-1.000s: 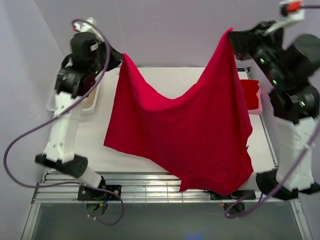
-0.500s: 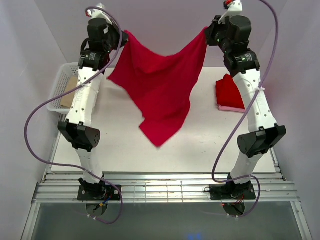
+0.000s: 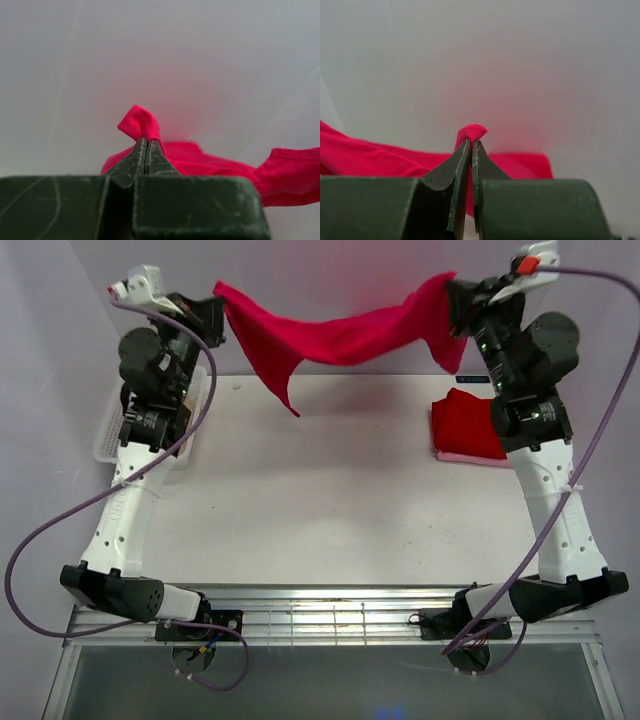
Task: Fold and stack the t-shirts
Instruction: Flatten out the tshirt
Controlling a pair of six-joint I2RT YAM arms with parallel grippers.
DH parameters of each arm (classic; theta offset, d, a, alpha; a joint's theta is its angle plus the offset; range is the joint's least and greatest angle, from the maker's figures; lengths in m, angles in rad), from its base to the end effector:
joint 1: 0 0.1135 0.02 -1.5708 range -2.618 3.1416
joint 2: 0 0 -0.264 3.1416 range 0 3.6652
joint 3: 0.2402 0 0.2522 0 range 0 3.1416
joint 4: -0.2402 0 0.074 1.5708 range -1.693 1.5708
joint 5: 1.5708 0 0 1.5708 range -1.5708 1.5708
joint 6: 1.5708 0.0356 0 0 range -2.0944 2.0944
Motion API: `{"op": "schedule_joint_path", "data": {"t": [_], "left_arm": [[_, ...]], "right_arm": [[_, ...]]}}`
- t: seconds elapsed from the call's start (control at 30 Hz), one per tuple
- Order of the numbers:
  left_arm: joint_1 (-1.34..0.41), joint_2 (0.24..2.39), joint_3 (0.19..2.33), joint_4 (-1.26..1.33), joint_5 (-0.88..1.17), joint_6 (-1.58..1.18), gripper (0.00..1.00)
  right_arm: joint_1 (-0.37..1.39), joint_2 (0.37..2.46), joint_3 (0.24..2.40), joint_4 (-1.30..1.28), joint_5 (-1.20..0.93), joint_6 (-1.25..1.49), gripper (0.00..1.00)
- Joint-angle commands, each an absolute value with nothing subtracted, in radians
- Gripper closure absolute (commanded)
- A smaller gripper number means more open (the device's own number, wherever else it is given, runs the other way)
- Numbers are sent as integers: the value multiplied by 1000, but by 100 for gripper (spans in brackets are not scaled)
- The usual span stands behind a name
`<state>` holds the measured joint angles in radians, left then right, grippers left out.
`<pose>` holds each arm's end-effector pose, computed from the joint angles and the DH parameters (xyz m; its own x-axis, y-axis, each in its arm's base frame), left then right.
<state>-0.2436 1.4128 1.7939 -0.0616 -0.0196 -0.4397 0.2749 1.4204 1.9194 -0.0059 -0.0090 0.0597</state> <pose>0.2793 -0.0687 0.5554 0.1809 -0.4835 -0.8565 0.3316 0.8498 -0.4097 0.2534 0.0718 0.5963 0.4381 0.1856 -0.8796 -0.3057 0.9509 0.0483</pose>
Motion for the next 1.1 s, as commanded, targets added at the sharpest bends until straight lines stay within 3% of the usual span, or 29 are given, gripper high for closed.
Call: {"op": "schedule_joint_path", "data": {"t": [0.0, 0.13, 0.27, 0.6, 0.83, 1.07], "left_arm": [[-244, 1413, 1459, -34, 39, -373, 100], [-248, 1376, 1134, -18, 61, -342, 100], [-271, 1364, 899, -31, 32, -298, 100], [-363, 1341, 839, -268, 48, -291, 100], [-399, 1348, 904, -647, -343, -573, 100], [-399, 1154, 785, -797, -418, -830, 100]], "right_arm": [[273, 1369, 1616, -75, -98, 61, 92], [275, 1253, 1153, -81, -107, 101, 92], [284, 1163, 957, -161, -115, 164, 92], [333, 1077, 997, -583, -57, 267, 92], [400, 968, 921, -782, -17, 388, 92], [433, 844, 904, -998, 52, 475, 92]]}}
